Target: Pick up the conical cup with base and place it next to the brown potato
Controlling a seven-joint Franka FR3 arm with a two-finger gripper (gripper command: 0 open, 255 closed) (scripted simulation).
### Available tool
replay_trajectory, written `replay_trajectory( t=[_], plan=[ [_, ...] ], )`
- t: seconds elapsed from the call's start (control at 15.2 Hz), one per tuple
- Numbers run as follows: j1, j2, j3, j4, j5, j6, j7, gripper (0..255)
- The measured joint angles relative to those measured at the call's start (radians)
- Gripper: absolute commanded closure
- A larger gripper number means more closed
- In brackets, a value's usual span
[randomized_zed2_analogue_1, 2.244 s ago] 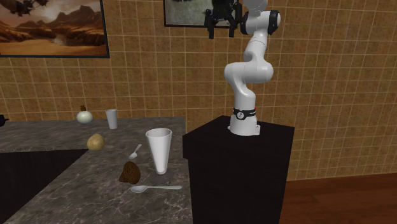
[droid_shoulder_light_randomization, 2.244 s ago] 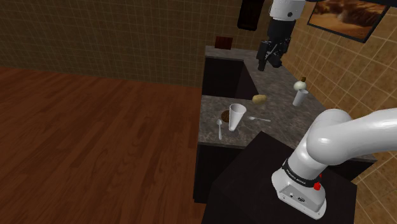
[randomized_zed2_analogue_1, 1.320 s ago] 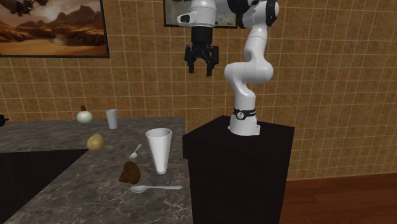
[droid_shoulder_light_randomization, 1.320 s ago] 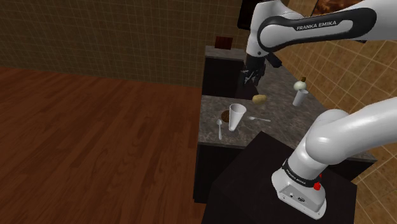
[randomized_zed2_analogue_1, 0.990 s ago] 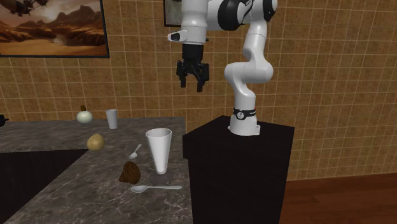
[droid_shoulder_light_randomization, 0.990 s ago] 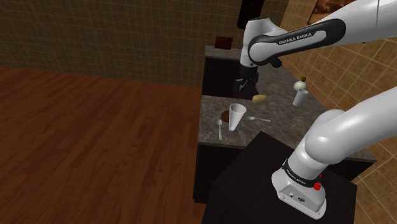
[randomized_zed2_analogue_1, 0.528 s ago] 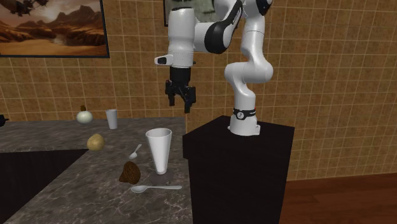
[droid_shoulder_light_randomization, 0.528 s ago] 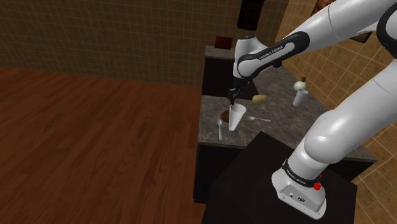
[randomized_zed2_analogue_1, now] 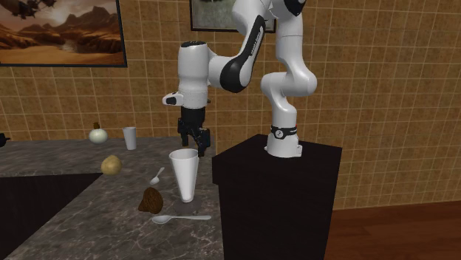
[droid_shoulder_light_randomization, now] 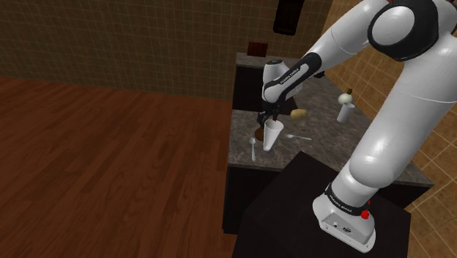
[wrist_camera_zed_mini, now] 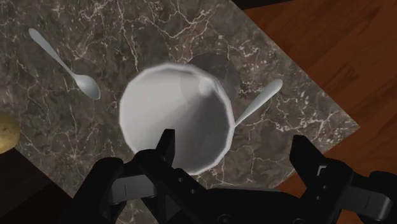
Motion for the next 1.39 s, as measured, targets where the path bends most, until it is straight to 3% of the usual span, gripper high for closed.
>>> replay_trajectory(
  t=[0.53,0.92,0.99,1.39],
  plan=[
    [-0.011,0.107,-0.005,0.000,0.001,0.109,0.000,0],
    [-0.013,0.116,-0.006,-0.001,0.001,0.119,-0.002,0],
    [-0.013,0.116,-0.006,-0.001,0.001,0.120,-0.002,255],
    [-0.013,0.116,-0.006,-0.001,0.001,0.120,-0.002,255]
  ],
)
